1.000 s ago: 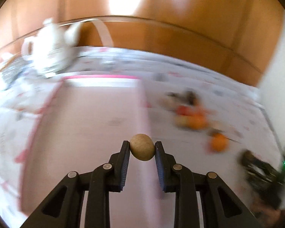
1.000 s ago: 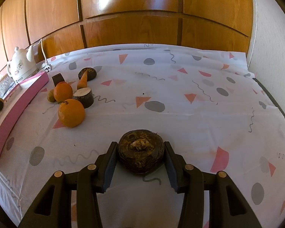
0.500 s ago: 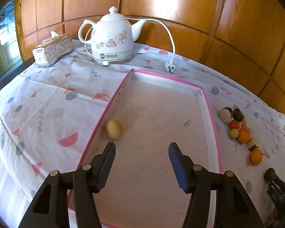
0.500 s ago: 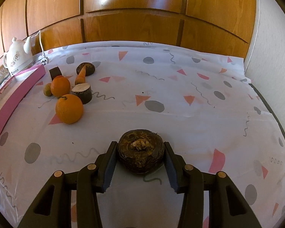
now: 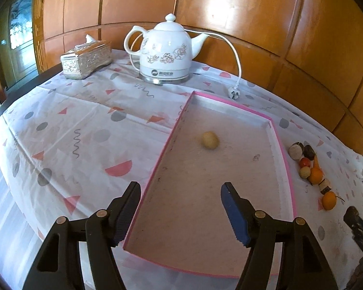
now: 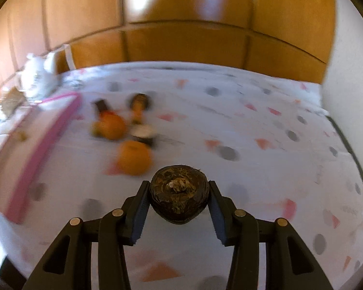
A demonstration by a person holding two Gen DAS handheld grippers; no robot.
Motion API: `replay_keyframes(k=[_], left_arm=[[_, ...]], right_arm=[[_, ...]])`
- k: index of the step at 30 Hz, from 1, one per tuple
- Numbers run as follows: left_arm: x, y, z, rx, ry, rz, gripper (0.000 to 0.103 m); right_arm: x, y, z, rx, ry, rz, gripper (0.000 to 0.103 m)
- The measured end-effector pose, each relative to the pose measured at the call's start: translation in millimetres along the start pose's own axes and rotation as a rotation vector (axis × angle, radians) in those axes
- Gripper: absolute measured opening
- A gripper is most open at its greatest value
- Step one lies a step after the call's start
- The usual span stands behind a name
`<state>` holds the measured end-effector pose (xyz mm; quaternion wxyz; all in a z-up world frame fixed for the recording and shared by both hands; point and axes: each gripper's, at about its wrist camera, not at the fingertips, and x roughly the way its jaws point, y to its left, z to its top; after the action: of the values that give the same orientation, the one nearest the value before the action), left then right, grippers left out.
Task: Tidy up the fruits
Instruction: 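Lower the dark root into the pink tray and open the right tool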
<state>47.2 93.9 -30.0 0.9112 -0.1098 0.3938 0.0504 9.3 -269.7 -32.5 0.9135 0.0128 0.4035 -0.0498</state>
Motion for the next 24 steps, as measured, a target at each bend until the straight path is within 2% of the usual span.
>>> replay_keyframes(k=[7,13,18,24], left_arm=[[-2,8,0,-0.021,-0.007,0.000,0.069],[-4,15,-1,-0.039,-0.012,-0.007,0.069],[-5,19,-1,-0.050,-0.013,-0.006,0.069],[-6,15,-4,-0.025,-0.019,-0.003,0.069]], right_arm=[[-15,80,24,-0.162,-0.014,0.221,0.047],[-4,146,39,-0.237,0.012,0.356,0.047],[19,191,52,-0.285,0.041,0.398,0.047],[56,228,60,-0.318,0.096,0.356,0.048]])
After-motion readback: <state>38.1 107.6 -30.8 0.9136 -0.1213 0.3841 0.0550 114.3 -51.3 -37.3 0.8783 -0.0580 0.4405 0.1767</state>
